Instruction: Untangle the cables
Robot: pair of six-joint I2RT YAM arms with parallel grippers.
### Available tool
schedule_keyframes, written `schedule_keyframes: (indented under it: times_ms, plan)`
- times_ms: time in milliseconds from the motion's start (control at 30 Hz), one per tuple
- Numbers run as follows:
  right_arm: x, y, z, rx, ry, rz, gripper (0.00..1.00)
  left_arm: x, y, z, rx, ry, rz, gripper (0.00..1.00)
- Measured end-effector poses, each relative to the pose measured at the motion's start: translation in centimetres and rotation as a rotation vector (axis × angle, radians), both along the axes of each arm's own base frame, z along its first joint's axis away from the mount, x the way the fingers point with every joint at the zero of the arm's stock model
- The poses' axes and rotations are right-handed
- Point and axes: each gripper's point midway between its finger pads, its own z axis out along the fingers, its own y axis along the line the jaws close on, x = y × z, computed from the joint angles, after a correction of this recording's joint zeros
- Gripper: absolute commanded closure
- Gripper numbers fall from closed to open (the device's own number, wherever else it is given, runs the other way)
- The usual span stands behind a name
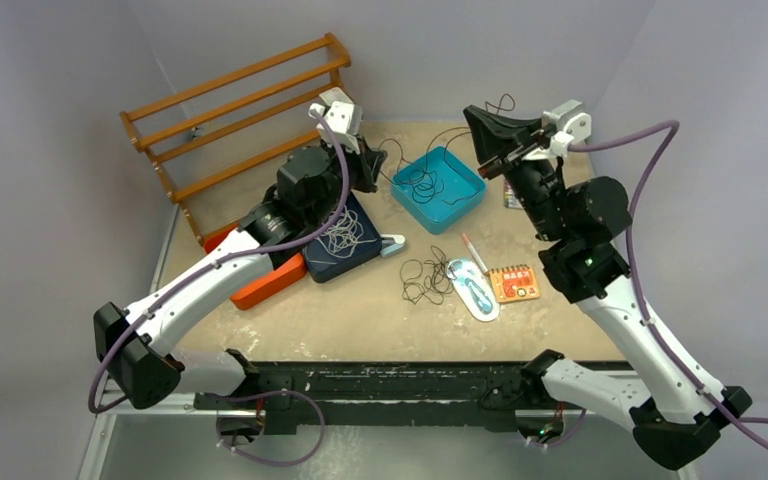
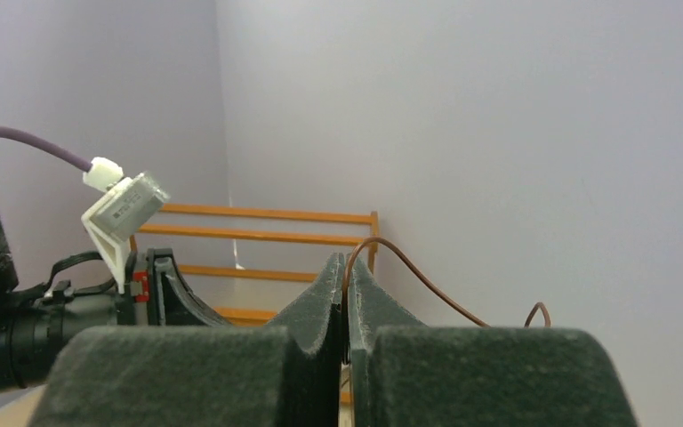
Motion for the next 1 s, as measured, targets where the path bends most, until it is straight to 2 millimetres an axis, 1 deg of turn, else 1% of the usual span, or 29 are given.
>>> schedule_keyframes:
  times_ms: [67, 133, 167, 233, 333, 433, 533, 633, 767, 900, 1000]
  plan:
    - [0.8, 0.1, -0.6, -0.010, 0.030, -0.018, 1.00, 0.1, -0.2, -0.4, -0.007, 0.010, -0.014, 1.00]
    - [2.3, 0.4, -1.7, -0.026, 0.086, -0.051, 1.00, 0.7, -0.2, -0.8, -0.024, 0.026, -0.016, 1.00]
    - [2.8, 0.5, -2.0, -0.032, 0.101, -0.059, 1.00, 1.2, -0.1, -1.1, -0.031, 0.033, -0.014, 1.00]
    - [4.5, 1.1, -3.7, -0.056, 0.162, -0.085, 1.00, 2.3, -0.1, -1.8, -0.048, 0.052, -0.010, 1.00]
    - [7.5, 2.0, -7.4, -0.106, 0.267, -0.126, 1.00, 4.6, -0.3, -4.2, -0.061, 0.113, 0.001, 1.00]
    - [10.4, 2.2, -11.3, -0.149, 0.362, -0.162, 1.00, 7.1, -1.0, -6.9, -0.046, 0.178, 0.018, 1.00]
    - [13.0, 1.5, -14.6, -0.170, 0.441, -0.202, 1.00, 9.3, -2.6, -8.9, -0.021, 0.221, 0.018, 1.00]
    - [15.3, 0.3, -17.0, -0.167, 0.499, -0.230, 1.00, 11.1, -4.1, -10.1, -0.007, 0.244, 0.009, 1.00]
    - [18.2, -1.6, -19.4, -0.141, 0.554, -0.255, 1.00, 14.0, -6.4, -11.5, 0.003, 0.258, -0.005, 1.00]
    - [20.8, -2.8, -21.7, -0.122, 0.600, -0.263, 1.00, 16.3, -8.4, -14.2, 0.028, 0.294, -0.022, 1.00]
    - [22.4, -3.1, -23.2, -0.115, 0.626, -0.255, 1.00, 17.7, -9.8, -16.6, 0.050, 0.321, -0.042, 1.00]
